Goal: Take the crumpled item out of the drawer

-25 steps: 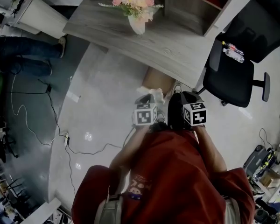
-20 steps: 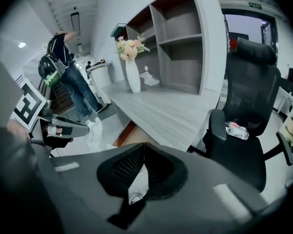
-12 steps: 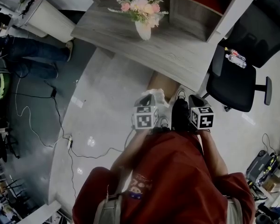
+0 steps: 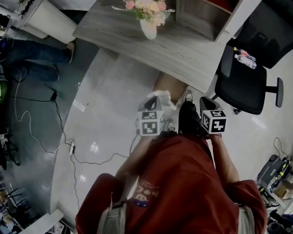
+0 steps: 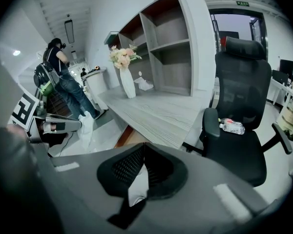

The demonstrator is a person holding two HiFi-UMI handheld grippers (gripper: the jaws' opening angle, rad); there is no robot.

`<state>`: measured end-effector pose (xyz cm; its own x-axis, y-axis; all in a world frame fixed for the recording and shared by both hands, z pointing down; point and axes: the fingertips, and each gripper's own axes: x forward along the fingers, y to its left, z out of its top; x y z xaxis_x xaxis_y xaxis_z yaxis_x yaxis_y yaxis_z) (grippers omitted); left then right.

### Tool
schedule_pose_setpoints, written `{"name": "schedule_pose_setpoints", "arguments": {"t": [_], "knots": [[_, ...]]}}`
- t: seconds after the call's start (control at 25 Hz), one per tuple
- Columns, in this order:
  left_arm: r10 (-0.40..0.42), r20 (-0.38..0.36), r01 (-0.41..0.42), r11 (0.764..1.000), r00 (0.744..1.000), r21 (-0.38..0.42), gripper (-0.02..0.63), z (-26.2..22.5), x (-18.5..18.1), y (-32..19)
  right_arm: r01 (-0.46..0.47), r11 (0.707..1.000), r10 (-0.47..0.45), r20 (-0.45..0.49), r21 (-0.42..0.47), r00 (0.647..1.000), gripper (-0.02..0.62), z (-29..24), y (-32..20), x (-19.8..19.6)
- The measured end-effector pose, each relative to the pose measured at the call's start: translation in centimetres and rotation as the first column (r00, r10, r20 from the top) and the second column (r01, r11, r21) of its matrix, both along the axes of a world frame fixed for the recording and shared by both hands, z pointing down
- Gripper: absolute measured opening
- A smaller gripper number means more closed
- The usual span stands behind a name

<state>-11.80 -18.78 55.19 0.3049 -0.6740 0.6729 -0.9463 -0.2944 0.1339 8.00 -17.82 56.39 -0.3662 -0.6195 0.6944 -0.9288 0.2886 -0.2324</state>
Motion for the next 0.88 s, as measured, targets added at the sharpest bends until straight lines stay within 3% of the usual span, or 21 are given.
{"name": "schedule_pose_setpoints", "arguments": {"t": [0.88], "knots": [[0.01,0.012,-0.01,1.0,1.0,-0.013,0.009,0.68,0.24,0.55,0.041,0.999,-0.041,0.002,0.001,0.999,0.003,0.06,0.31,-0.73]]}}
